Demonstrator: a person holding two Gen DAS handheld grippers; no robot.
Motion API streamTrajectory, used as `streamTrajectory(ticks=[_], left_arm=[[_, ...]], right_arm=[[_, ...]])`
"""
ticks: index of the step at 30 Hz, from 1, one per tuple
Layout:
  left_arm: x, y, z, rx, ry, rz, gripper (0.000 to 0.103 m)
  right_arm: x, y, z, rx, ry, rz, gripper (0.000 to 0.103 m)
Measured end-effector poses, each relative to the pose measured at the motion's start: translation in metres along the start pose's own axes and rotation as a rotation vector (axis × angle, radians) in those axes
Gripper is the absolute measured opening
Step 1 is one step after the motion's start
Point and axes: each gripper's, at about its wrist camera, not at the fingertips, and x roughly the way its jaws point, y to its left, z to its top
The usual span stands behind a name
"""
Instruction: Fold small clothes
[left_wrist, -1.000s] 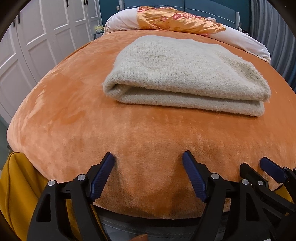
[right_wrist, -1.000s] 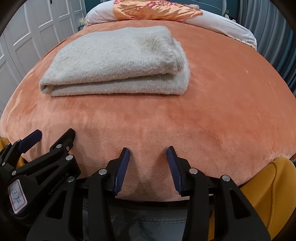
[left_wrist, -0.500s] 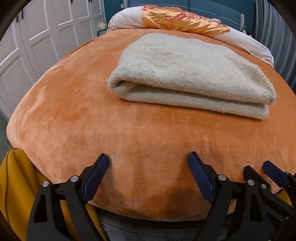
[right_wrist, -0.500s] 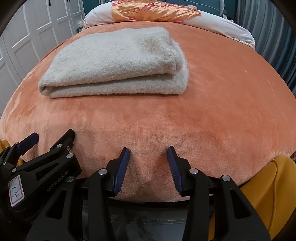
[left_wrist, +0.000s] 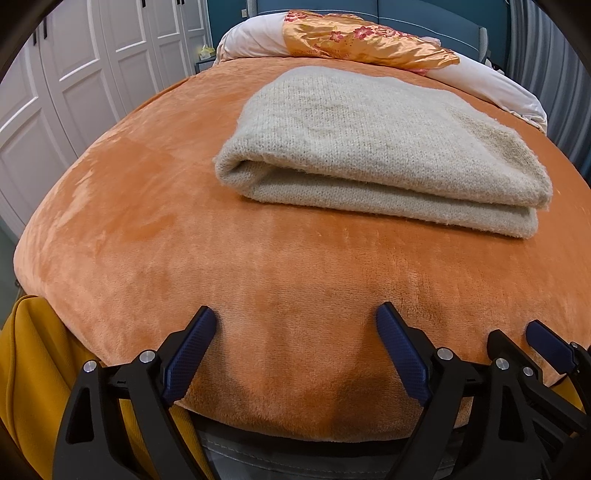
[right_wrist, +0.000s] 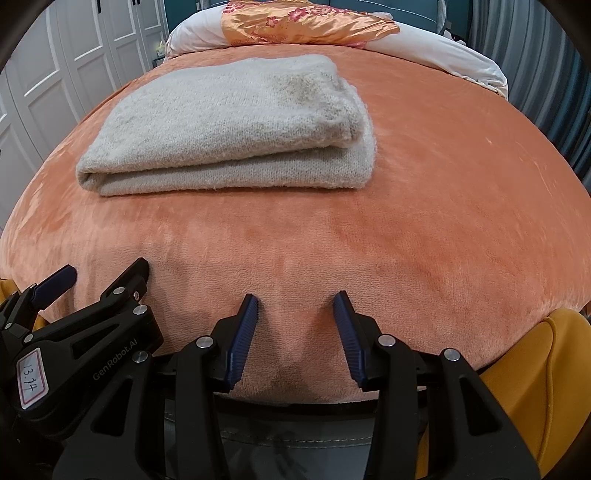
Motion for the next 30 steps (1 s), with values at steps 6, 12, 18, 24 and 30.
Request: streamTrajectory(ticks=[6, 12, 18, 24, 30], left_arm=[[0.0, -0.0002, -0.0001, -0.001, 0.0, 0.0, 0.087], [0.0, -0.0001, 0.0, 0.0, 0.0, 0.0, 0.087], [0.0, -0.0002, -0.0001, 0.0, 0.0, 0.0, 0.087], [0.0, -0.0004, -0.0002, 0.0, 0.0, 0.0, 0.087], [-0.0001, -0.0006, -0.0004, 0.001, -0.001, 0.001, 0.087]], right_arm=[[0.0001, -0.0007, 0.0002, -0.001, 0.0, 0.0, 0.042], [0.0004, -0.0026, 0.0006, -0.003, -0.001, 0.002, 0.042], [-0.0005, -0.0007, 0.0003, 0.001, -0.004, -0.001, 0.042], [-0.0006, -0.0005, 0.0003, 0.001, -0.004, -0.001, 0.042], [-0.0006, -0.0007, 0.0, 0.002, -0.004, -0.001, 0.042]])
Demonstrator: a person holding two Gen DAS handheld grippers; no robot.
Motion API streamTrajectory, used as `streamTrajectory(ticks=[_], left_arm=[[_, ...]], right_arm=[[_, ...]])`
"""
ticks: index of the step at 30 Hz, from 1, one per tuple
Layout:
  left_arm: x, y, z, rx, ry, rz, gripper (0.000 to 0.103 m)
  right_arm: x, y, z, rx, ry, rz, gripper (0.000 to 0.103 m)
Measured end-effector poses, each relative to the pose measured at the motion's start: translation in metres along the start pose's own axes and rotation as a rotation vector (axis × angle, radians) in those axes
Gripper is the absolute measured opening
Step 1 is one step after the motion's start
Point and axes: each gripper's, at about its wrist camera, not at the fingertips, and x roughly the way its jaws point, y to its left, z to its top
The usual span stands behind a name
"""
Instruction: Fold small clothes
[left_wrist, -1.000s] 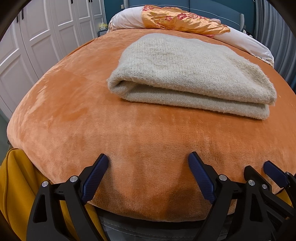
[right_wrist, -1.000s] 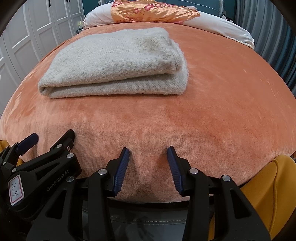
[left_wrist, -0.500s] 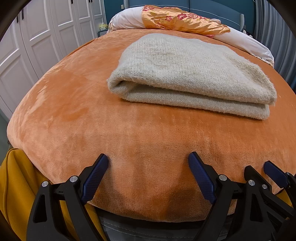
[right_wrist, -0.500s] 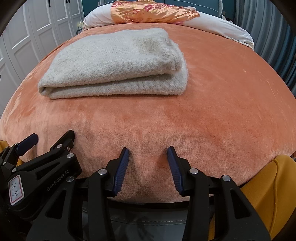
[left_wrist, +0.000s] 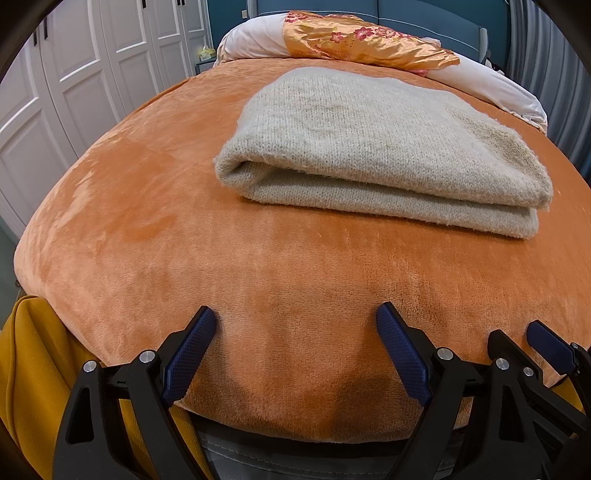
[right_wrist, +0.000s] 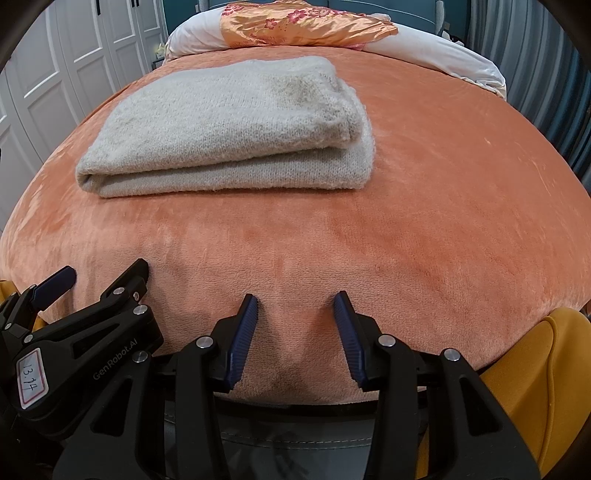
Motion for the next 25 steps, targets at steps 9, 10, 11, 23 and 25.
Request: streamTrajectory(ticks=[9, 10, 11, 23, 25], left_arm=[[-0.007, 0.004, 0.009, -0.012, 0.002, -0.01, 0.086], [-0.009, 0.006, 0.011, -0.012, 0.005, -0.009, 0.086], [-0.012, 0.006, 0.013, -0.008, 0.001, 0.0, 0.086], [-0.019, 0.01, 0.027, -0.048, 0.036, -0.023, 0.086], [-0.02, 0.01, 0.027, -0.049, 0.036, -0.02, 0.086]], right_arm=[[-0.006, 0.0, 0.004, 0.024, 0.005, 0.005, 0.042], [-0.007, -0.001, 0.006, 0.027, 0.007, 0.009, 0.042], [-0.009, 0.0, 0.009, 0.027, 0.008, 0.012, 0.042], [-0.023, 0.003, 0.023, 0.036, -0.023, -0.006, 0.049], [-0.024, 0.003, 0.023, 0.037, -0.024, -0.008, 0.049]])
